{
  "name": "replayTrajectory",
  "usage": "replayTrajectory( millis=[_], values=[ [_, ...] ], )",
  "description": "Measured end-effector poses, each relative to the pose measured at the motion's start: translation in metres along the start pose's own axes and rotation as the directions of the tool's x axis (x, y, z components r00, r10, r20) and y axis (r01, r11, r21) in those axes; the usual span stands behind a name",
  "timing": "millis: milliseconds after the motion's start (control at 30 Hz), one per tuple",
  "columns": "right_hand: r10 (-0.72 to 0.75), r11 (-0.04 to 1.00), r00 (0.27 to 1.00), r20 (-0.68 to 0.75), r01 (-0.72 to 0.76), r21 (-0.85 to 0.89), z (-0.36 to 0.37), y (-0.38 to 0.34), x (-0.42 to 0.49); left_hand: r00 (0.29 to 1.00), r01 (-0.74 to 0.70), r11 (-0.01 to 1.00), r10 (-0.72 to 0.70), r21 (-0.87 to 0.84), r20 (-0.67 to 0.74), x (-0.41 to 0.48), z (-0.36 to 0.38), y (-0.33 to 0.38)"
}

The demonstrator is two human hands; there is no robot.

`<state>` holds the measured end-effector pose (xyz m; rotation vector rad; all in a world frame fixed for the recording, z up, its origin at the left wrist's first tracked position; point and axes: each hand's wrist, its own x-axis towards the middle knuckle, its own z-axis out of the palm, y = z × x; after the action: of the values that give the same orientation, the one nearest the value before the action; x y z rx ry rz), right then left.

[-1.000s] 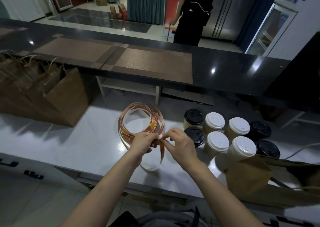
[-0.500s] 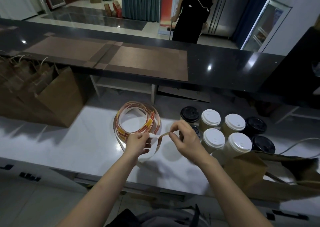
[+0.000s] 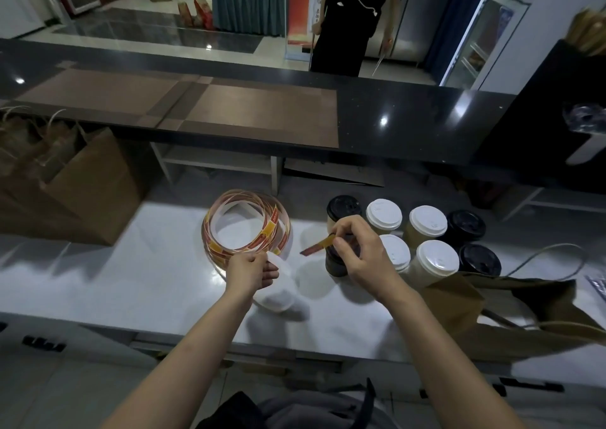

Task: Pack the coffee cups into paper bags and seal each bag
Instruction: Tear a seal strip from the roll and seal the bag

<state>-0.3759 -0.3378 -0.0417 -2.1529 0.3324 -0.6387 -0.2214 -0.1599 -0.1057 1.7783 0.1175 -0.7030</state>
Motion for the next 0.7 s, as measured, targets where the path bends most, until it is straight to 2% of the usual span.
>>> replayTrajectory(
  millis=[433, 700],
  values=[
    [0.078, 0.995, 0.988, -0.13, -0.085, -0.05, -0.037, 0.001, -0.022, 0.99, -0.04, 0.999, 0.044, -0.034, 0.134, -0.01, 0.038, 0.016],
    [0.099, 0.992, 0.963, -0.249, -0.116, -0.055, -0.06, -0.006, -0.039, 0.96, -0.17, 0.985, 0.164, 0.008, 0.229, -0.032, 0.056, 0.034]
  ],
)
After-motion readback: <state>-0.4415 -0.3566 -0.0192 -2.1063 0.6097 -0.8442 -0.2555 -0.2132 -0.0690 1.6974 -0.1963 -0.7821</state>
